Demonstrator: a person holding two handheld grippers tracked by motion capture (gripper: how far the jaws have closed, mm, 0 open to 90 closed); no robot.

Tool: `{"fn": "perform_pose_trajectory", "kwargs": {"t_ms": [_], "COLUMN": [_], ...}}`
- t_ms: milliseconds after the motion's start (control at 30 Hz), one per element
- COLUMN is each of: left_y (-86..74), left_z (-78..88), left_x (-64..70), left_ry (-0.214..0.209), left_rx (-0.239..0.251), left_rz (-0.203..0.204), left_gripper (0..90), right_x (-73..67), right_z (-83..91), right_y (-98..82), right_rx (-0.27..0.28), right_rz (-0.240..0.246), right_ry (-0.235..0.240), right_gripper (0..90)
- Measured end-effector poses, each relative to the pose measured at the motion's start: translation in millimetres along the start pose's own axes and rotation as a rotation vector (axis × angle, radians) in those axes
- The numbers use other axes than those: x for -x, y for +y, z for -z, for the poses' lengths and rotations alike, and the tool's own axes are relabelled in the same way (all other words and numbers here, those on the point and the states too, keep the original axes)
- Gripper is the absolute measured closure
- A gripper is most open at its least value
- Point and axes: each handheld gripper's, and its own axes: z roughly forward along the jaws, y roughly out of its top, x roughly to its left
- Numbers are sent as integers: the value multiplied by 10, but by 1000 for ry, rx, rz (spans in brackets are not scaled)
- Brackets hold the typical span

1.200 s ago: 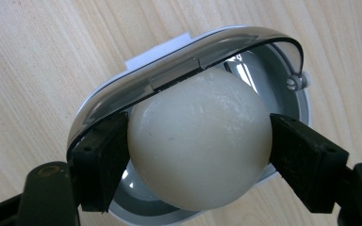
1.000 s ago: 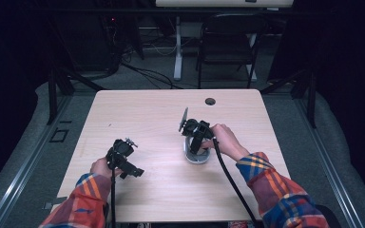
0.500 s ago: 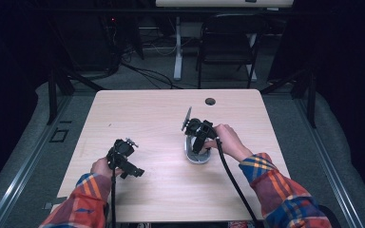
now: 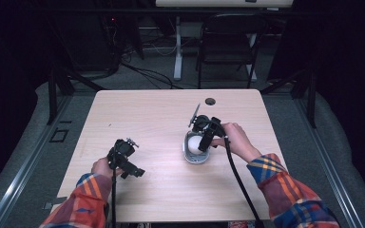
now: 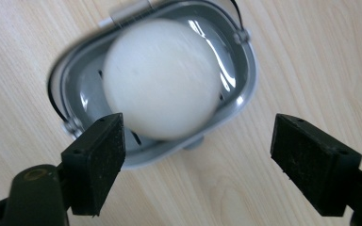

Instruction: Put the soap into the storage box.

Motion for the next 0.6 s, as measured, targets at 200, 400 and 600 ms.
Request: {"fn": "perform_pose_trajectory", "kwargs": {"t_ms": [200,400,600], "left_y": [-3,-5,-7], "left_z": [3,6,7], "left_x": [-2,-3,-3], "left_ry": [0,0,-3], "left_rx": [-1,-1,-3], "left_rz": [3,3,5], "left_gripper": [16,16,17], "right_x": [36,40,6], "right_z": [51,114,136], "right_y": [-187,-401,-670], "right_rx": [-11,-3,-1], "right_rz": [-13,-12,-22], "right_ry": [-30,-39,-18], "right_gripper": [155,144,119]}}
